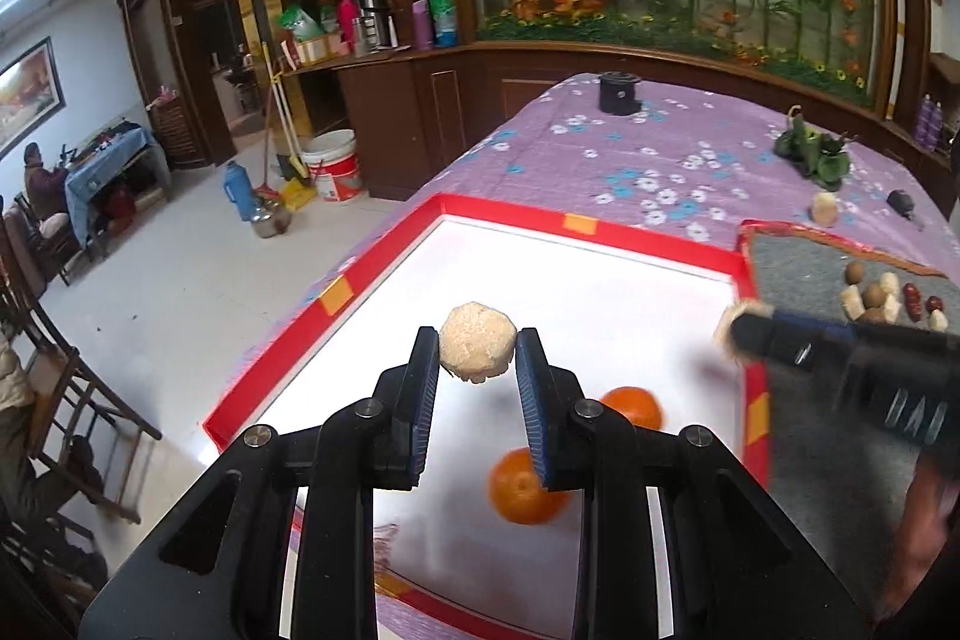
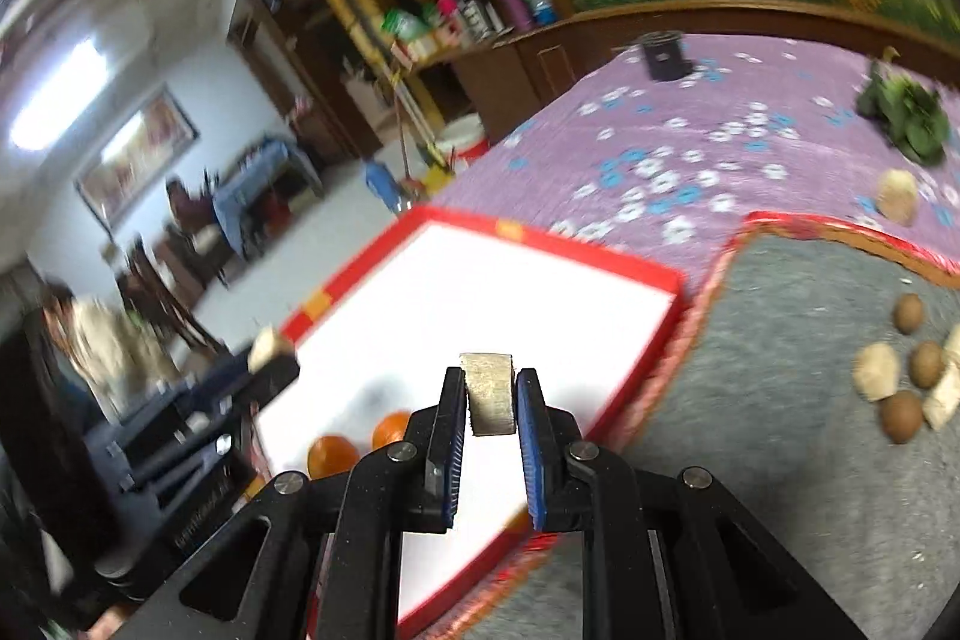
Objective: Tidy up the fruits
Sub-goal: 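Carry the cube and tan ball to the white tray and release both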
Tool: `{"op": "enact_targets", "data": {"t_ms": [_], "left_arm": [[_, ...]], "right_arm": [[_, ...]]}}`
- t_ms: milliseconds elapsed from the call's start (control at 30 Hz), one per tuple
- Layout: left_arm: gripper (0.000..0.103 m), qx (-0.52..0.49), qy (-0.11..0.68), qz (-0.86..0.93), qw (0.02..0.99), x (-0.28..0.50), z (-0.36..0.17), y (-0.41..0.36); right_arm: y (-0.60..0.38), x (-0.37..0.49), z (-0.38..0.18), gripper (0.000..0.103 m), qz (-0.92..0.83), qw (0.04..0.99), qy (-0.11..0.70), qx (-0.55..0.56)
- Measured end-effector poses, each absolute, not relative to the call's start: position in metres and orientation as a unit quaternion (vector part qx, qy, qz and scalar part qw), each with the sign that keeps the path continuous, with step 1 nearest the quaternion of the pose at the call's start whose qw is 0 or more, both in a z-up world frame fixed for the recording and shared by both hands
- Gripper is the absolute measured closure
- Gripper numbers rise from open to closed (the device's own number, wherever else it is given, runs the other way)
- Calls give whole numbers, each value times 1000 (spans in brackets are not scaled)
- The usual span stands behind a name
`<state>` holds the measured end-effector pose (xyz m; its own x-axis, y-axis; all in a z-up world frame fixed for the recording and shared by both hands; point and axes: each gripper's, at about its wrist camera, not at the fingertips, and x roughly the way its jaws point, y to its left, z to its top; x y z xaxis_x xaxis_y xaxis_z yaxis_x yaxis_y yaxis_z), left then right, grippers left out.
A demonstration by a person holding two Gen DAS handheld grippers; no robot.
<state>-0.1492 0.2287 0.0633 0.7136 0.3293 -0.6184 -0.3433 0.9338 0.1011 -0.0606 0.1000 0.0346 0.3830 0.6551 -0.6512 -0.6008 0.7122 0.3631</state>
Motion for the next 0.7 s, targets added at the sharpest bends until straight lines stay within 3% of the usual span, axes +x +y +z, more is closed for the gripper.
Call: {"op": "enact_targets", "data": {"t_ms": [300,700], "left_arm": [[78,-2,347,198,917,-139,45,240],[77,10,363,220,906,-132,35,240]], "right_arm": [[135,-79,4,87,367,836,406,-45],[123,-72,1,83,387,822,417,-23]]}}
